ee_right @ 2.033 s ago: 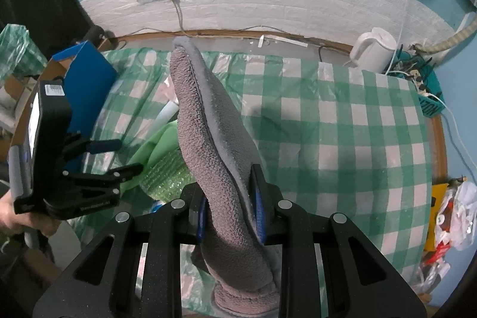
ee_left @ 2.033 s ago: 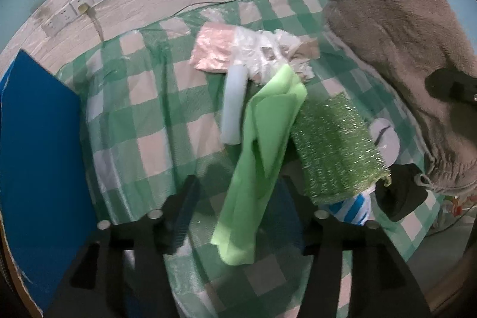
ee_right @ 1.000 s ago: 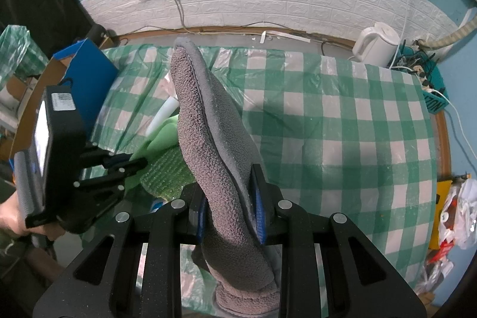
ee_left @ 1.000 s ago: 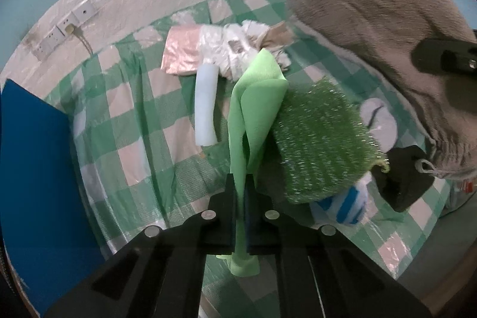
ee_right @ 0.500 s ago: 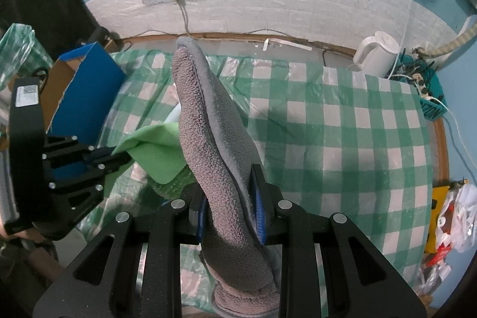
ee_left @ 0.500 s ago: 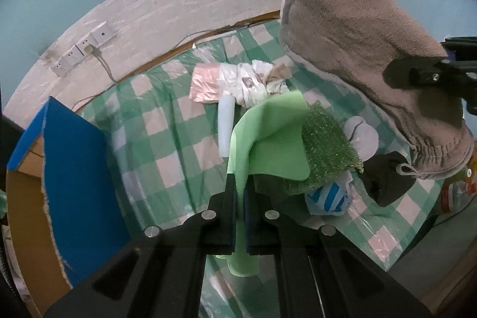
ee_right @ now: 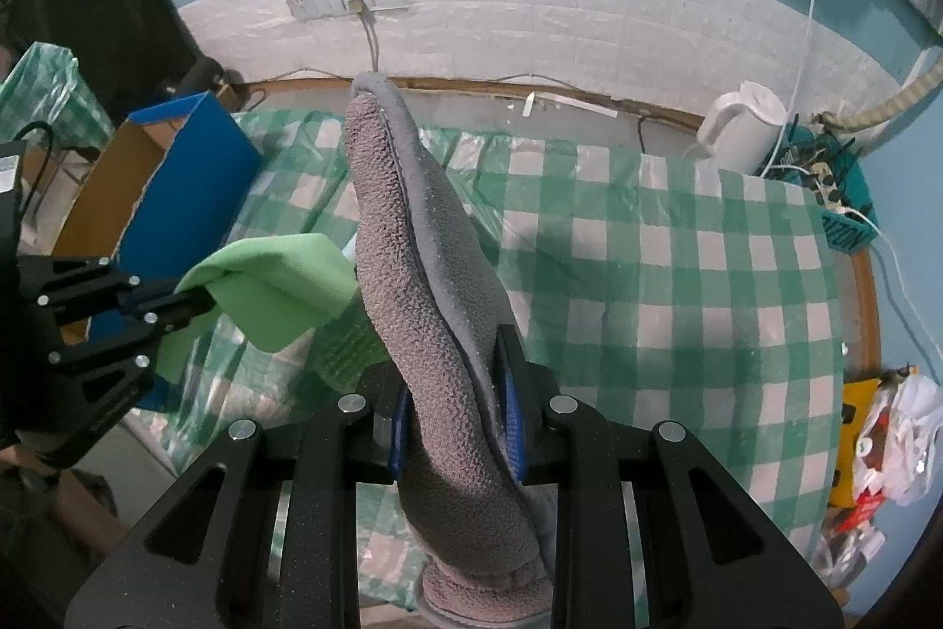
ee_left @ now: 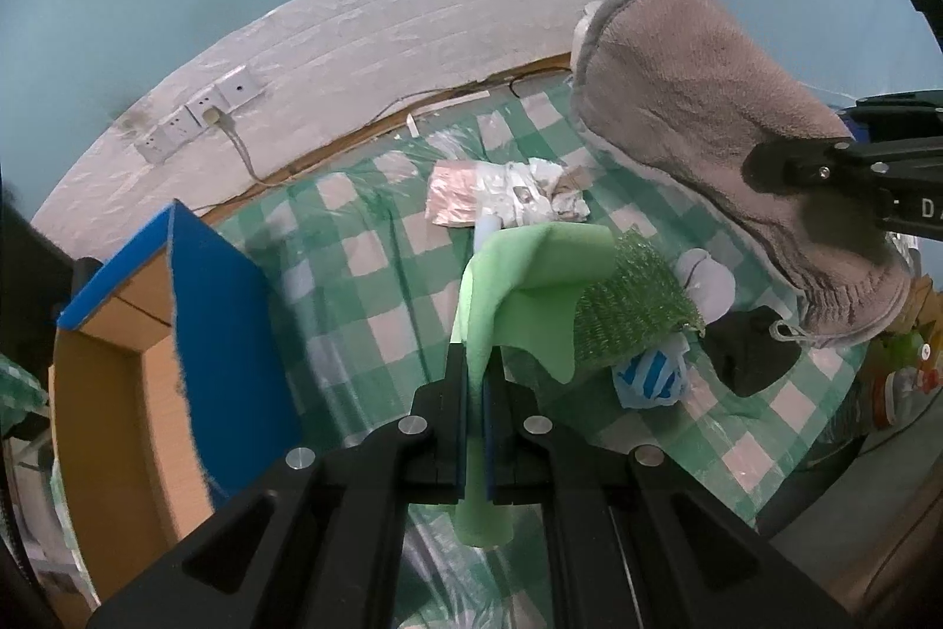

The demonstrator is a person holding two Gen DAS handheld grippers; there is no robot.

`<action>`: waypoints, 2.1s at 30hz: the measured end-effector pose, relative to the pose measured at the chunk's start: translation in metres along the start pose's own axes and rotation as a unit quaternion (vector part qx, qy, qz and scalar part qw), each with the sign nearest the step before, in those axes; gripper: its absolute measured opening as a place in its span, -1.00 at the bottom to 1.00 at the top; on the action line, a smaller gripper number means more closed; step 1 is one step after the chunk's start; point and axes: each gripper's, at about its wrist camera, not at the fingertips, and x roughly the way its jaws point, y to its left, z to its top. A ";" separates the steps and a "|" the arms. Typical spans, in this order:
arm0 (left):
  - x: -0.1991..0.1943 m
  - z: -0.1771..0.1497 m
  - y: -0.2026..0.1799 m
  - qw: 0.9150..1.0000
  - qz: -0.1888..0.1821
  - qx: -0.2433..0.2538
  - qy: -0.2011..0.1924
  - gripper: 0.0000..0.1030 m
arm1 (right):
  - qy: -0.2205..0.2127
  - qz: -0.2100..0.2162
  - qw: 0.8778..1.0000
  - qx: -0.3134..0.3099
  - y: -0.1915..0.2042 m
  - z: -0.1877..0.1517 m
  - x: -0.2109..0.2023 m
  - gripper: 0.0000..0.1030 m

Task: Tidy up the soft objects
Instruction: 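Lift the grey mitt with the right gripper while the left gripper lifts the green cloth, then carry the grey mitt and green cloth over the cardboard box with both grippers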

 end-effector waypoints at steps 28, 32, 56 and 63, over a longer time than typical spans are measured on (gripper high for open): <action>-0.075 -0.027 0.052 0.997 0.040 -0.031 -0.052 -0.92 | -0.019 0.024 0.999 -0.042 0.062 0.015 -0.020 -0.53; -0.085 -0.034 0.063 0.997 0.046 -0.038 -0.059 -0.92 | -0.021 0.030 0.998 -0.053 0.080 0.020 -0.021 -0.53; -0.123 -0.078 0.148 0.986 0.098 -0.103 -0.083 -0.92 | -0.014 0.069 0.989 -0.133 0.202 0.055 -0.011 -0.53; -0.128 -0.091 0.174 0.982 0.116 -0.123 -0.081 -0.92 | -0.003 0.082 0.986 -0.148 0.235 0.066 0.001 -0.53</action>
